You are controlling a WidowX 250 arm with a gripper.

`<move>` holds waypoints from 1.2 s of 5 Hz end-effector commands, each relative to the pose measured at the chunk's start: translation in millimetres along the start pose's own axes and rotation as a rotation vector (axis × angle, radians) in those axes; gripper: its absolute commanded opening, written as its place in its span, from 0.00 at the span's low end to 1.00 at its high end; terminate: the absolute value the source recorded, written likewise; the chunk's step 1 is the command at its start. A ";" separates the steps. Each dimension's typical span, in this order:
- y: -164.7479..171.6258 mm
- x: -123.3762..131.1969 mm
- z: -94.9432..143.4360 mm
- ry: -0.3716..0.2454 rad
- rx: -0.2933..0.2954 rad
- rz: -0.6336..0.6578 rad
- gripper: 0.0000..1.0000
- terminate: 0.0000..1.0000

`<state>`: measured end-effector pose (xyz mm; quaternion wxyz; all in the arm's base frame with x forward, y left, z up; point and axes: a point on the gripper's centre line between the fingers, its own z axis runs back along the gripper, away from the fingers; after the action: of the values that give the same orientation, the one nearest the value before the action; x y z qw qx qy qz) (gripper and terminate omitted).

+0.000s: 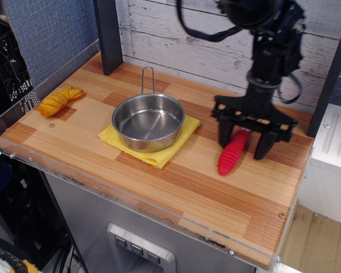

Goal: Move the fork to bottom left of table

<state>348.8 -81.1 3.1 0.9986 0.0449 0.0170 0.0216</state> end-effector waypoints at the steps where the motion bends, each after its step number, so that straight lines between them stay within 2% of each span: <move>1: -0.7 -7.1 -11.8 0.027 0.035 -0.019 0.00 0.00; 2: 9.6 -15.1 15.1 0.003 0.020 -0.030 0.00 0.00; 4: 56.0 -47.0 105.3 -0.129 -0.178 -0.036 0.00 0.00; 5: 94.6 -58.4 134.3 -0.176 -0.229 -0.015 0.00 0.00; 6: 139.7 -64.1 127.8 -0.155 -0.250 -0.012 0.00 0.00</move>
<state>280.9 42.8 138.6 0.9956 -0.0816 -0.0412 0.0205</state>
